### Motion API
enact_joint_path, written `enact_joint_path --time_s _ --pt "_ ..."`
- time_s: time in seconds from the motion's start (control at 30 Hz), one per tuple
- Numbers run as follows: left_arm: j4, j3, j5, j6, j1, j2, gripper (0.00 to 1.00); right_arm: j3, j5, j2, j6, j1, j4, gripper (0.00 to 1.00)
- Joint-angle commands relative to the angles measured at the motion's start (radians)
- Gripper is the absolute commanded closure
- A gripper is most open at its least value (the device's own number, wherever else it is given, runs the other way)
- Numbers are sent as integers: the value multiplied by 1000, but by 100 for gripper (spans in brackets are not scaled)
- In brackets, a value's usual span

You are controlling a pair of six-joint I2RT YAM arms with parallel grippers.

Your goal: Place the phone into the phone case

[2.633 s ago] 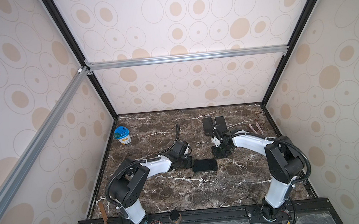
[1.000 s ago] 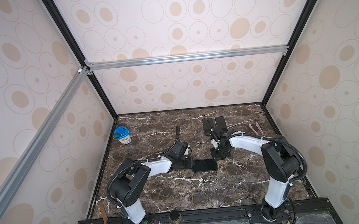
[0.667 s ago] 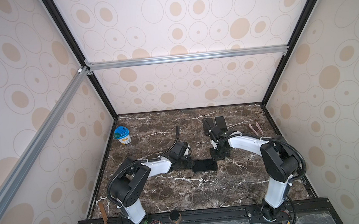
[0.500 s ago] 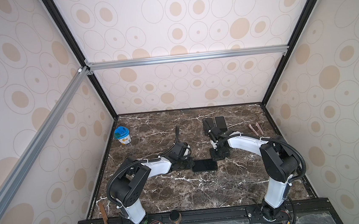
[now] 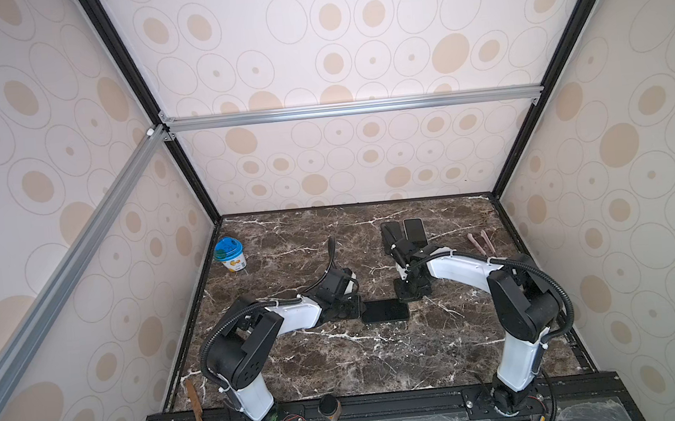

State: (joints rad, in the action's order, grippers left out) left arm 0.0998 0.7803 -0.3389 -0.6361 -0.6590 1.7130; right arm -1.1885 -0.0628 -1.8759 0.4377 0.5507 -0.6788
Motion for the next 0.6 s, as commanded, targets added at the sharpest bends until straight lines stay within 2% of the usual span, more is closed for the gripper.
enact_joint_path --time_s 0.0,0.57 --pt "-30 -25 15 -14 1 -3 80 164 -6 -354 19 45 135 91" --pt "-22 -37 16 -33 1 1 80 176 18 -393 33 49 142 90"
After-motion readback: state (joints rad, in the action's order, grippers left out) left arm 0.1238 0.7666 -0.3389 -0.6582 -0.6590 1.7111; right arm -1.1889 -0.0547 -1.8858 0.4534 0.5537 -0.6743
